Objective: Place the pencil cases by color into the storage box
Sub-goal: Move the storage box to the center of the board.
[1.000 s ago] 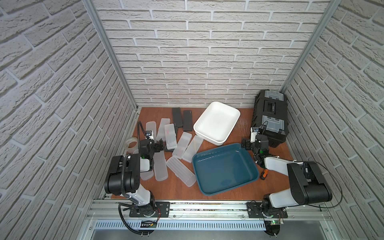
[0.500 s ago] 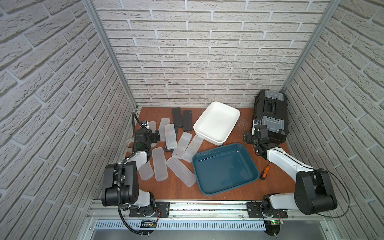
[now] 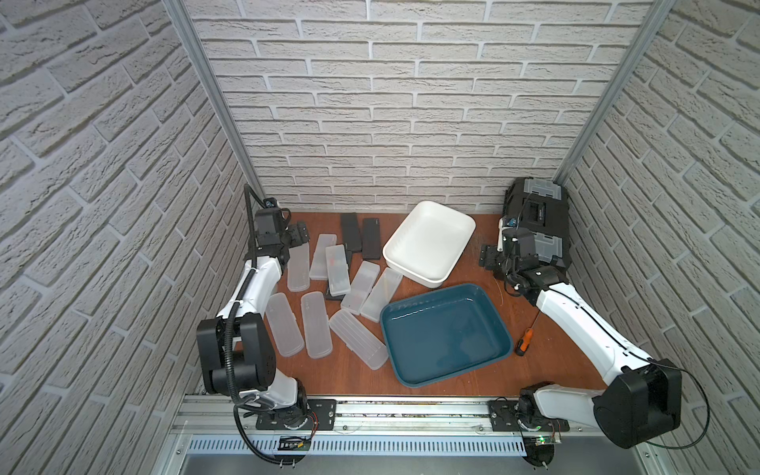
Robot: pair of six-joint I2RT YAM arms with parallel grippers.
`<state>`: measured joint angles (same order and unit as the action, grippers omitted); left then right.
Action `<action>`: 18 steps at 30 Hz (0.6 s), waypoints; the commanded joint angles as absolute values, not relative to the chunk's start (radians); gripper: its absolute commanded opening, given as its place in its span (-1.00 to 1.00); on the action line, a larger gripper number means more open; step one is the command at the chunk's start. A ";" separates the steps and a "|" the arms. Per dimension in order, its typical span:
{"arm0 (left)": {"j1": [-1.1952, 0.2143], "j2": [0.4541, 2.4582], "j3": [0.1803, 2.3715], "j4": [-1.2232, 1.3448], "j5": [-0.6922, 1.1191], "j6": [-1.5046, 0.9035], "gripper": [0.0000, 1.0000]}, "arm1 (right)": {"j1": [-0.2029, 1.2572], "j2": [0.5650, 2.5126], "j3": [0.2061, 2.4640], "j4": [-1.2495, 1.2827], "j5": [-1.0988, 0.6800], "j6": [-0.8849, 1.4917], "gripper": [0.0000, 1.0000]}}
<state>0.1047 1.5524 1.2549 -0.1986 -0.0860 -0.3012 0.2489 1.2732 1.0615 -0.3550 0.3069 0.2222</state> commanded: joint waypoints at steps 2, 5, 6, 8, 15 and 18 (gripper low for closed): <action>0.063 1.630 1.372 -0.549 -0.074 -0.407 0.96 | 0.360 1.248 1.124 -0.459 0.250 0.276 0.56; -0.002 1.657 1.423 -0.666 -0.139 -0.406 0.96 | 0.426 1.256 1.151 -0.483 0.231 0.305 0.45; -0.020 1.666 1.437 -0.706 -0.146 -0.410 0.97 | 0.441 1.257 1.156 -0.490 0.222 0.314 0.43; -0.050 1.680 1.451 -0.765 -0.156 -0.420 0.96 | 0.468 1.249 1.157 -0.499 0.224 0.318 0.43; -0.135 1.639 1.378 -0.803 -0.095 -0.443 0.97 | 0.520 1.206 1.134 -0.566 0.235 0.320 0.43; -0.165 1.625 1.345 -0.810 -0.083 -0.443 0.96 | 0.546 1.190 1.116 -0.600 0.209 0.332 0.43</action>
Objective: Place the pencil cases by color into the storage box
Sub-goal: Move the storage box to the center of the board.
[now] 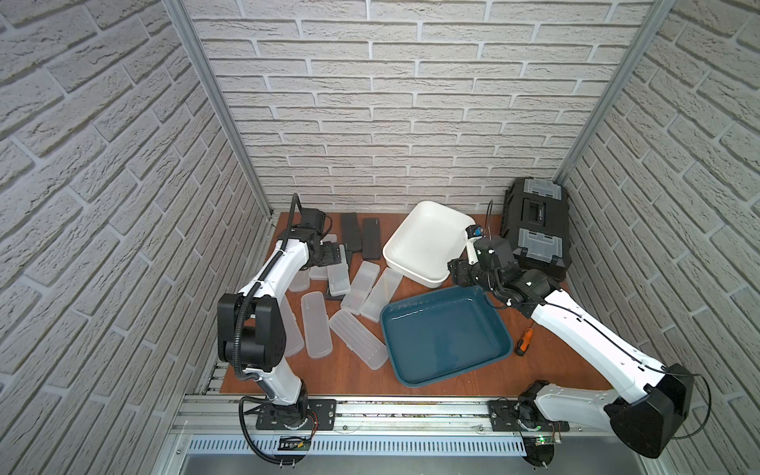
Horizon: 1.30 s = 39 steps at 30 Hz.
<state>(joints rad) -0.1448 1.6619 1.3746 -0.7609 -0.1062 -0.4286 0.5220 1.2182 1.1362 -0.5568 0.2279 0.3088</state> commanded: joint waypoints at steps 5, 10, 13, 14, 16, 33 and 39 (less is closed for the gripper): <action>-0.188 1.608 1.303 -0.805 -0.057 -0.449 0.97 | 0.617 1.160 1.034 -0.623 0.179 0.379 0.42; -0.193 1.581 1.271 -0.777 -0.029 -0.469 0.97 | 0.746 1.152 0.926 -0.545 0.126 0.500 0.42; -0.193 1.566 1.265 -0.761 -0.015 -0.478 0.97 | 0.811 1.194 0.877 -0.474 0.126 0.579 0.42; -0.193 1.562 1.262 -0.757 -0.012 -0.480 0.97 | 0.820 1.211 0.863 -0.452 0.123 0.598 0.42; -0.193 1.556 1.256 -0.748 -0.005 -0.485 0.97 | 0.831 1.247 0.837 -0.404 0.116 0.630 0.42; -0.193 1.501 1.177 -0.622 0.104 -0.546 0.97 | 0.782 1.495 0.825 -0.100 0.183 0.545 0.45; -0.193 1.488 1.158 -0.595 0.130 -0.557 0.97 | 0.697 1.506 0.803 -0.047 0.168 0.507 0.44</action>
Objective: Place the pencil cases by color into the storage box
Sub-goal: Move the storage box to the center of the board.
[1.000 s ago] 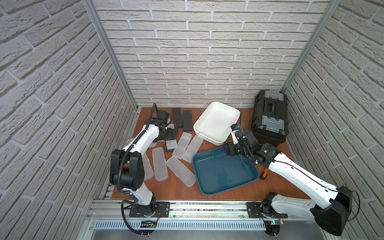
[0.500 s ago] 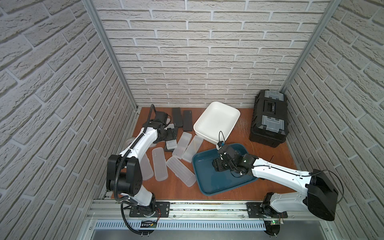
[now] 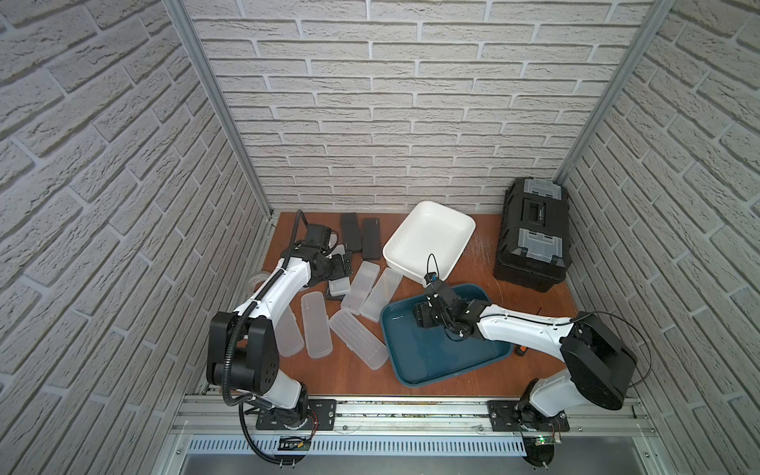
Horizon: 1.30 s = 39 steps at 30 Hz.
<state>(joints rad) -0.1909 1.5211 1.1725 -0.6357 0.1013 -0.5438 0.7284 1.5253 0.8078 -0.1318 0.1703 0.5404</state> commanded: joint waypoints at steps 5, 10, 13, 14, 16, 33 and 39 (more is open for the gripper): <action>-0.195 1.488 1.159 -0.586 0.137 -0.561 0.96 | 0.647 1.516 0.822 -0.035 0.182 0.463 0.45; -0.195 1.499 1.161 -0.583 0.140 -0.564 0.97 | 0.584 1.561 0.839 0.008 0.167 0.419 0.45; -0.195 1.499 1.162 -0.581 0.140 -0.565 0.97 | 0.555 1.570 0.845 0.036 0.158 0.394 0.45; -0.195 1.498 1.163 -0.581 0.140 -0.563 0.96 | 0.550 1.573 0.851 0.041 0.157 0.386 0.45; -0.195 1.497 1.166 -0.583 0.138 -0.561 0.96 | 0.543 1.580 0.867 0.047 0.150 0.361 0.45; -0.195 1.553 1.216 -0.625 0.127 -0.535 0.97 | 0.522 1.790 1.024 0.226 -0.023 0.231 0.45; -0.196 1.579 1.245 -0.672 0.111 -0.504 0.97 | 0.521 1.808 1.059 0.247 -0.064 0.210 0.45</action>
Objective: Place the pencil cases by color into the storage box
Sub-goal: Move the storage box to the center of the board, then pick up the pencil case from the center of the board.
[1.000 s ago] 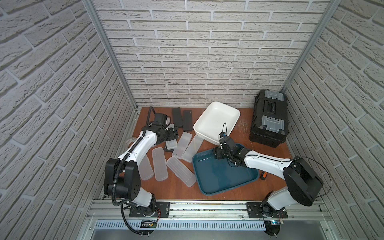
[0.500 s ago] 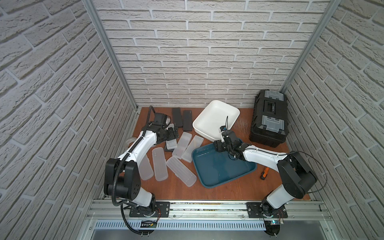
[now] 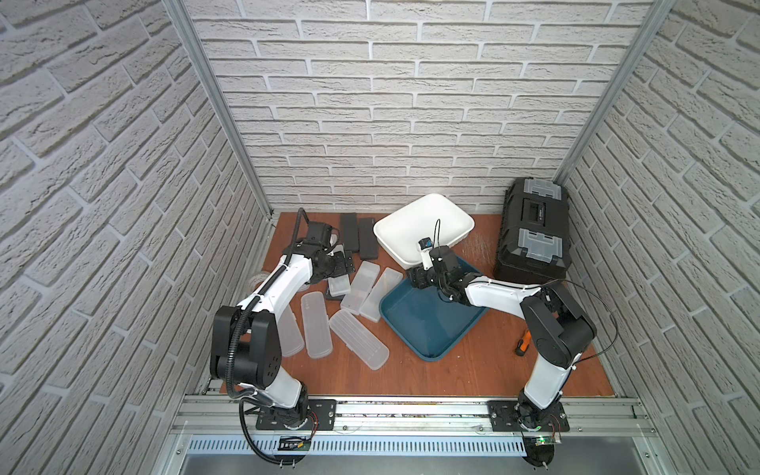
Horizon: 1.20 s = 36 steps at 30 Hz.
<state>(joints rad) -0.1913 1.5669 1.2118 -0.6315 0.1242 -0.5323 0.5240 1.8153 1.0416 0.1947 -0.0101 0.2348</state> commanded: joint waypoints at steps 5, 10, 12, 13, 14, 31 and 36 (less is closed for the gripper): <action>-0.204 1.596 1.277 -0.727 0.081 -0.468 0.96 | 0.522 1.660 1.016 0.222 -0.077 0.227 0.45; -0.207 1.630 1.311 -0.791 -0.010 -0.447 0.73 | 0.523 1.460 0.987 0.098 -0.099 0.252 0.43; -0.207 1.644 1.325 -0.817 -0.065 -0.444 0.68 | 0.523 1.382 0.975 0.045 -0.092 0.267 0.43; -0.206 1.652 1.329 -0.821 -0.071 -0.440 0.67 | 0.524 1.343 0.969 0.012 -0.080 0.277 0.43; -0.207 1.662 1.336 -0.825 -0.077 -0.438 0.67 | 0.525 1.314 0.967 -0.020 -0.061 0.289 0.42; -0.250 1.907 1.472 -0.823 -0.145 -0.526 0.83 | 0.597 1.017 0.874 -0.240 0.041 0.336 0.40; -0.251 1.970 1.497 -0.818 -0.155 -0.574 0.57 | 0.615 0.989 0.858 -0.248 0.043 0.336 0.40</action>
